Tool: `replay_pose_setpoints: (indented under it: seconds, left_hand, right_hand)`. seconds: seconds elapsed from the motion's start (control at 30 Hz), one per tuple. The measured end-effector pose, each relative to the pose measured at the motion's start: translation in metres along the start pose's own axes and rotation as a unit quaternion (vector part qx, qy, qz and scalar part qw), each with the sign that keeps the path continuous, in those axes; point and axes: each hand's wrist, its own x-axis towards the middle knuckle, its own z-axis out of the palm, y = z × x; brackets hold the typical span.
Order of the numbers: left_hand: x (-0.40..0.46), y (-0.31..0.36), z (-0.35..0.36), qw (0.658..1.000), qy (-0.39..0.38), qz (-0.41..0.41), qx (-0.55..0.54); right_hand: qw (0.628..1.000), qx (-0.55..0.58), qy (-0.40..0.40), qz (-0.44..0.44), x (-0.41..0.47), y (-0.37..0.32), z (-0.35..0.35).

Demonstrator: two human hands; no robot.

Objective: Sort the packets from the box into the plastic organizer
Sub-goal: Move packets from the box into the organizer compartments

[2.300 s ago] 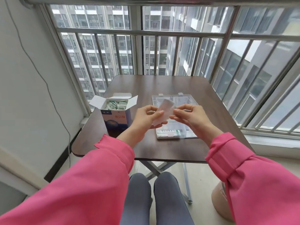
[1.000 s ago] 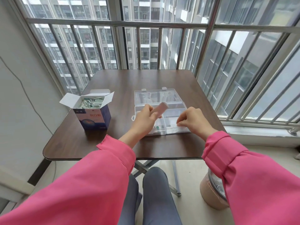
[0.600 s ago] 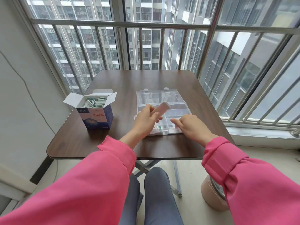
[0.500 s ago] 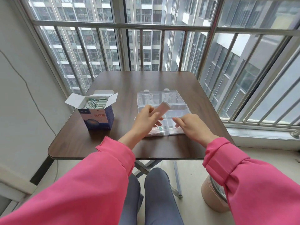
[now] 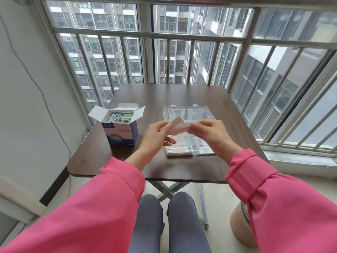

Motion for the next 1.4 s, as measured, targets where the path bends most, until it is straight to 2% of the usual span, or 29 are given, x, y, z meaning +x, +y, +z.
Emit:
replay_pose_setpoints:
  seconds: [0.07,0.17,0.27,0.4,0.67,0.87,0.97,1.03,1.1,1.17,1.3,1.4]
  left_hand:
    - [0.003,-0.005,-0.008,0.998,0.053,0.008,0.022]
    - [0.004,-0.011,-0.017,0.997,0.068,0.022,0.039]
    - [0.001,-0.013,-0.021,0.997,0.043,0.032,0.056]
    - [-0.001,-0.015,-0.024,0.997,0.043,0.030,0.061]
    - [-0.001,-0.017,-0.021,0.997,0.037,0.017,0.067]
    - [0.001,-0.018,-0.018,0.995,0.044,0.014,0.091]
    - [0.000,-0.018,-0.015,0.995,0.044,0.012,0.093]
    - [0.001,-0.018,-0.011,0.995,0.046,0.013,0.092]
    - [0.001,-0.017,-0.007,0.995,0.040,0.011,0.089]
    - [0.000,-0.015,-0.001,0.997,0.027,0.012,0.077]
    - [0.000,-0.015,0.006,0.998,0.005,0.020,0.063]
    - [0.002,-0.020,0.007,0.990,0.006,0.034,0.140]
  right_hand:
    - [1.000,0.000,0.019,0.012,0.005,0.005,0.000]
    - [0.986,-0.168,-0.015,0.002,0.006,0.013,-0.001]
    - [0.937,-0.339,-0.079,-0.006,0.007,0.018,0.001]
    - [0.880,-0.460,-0.113,-0.044,0.008,0.019,0.010]
    - [0.804,-0.580,-0.090,-0.097,0.001,0.024,0.024]
    - [0.774,-0.616,-0.088,-0.113,-0.008,0.021,0.027]
    - [0.795,-0.591,-0.074,-0.117,-0.008,0.020,0.024]
    - [0.828,-0.547,-0.036,-0.114,-0.006,0.019,0.021]
    - [0.896,-0.436,0.004,-0.086,-0.003,0.016,0.016]
    - [0.954,-0.296,0.006,-0.035,-0.002,0.013,0.011]
    - [0.964,-0.265,-0.016,-0.015,0.000,0.015,0.001]
    - [0.956,-0.294,-0.004,-0.003,0.003,0.018,-0.001]
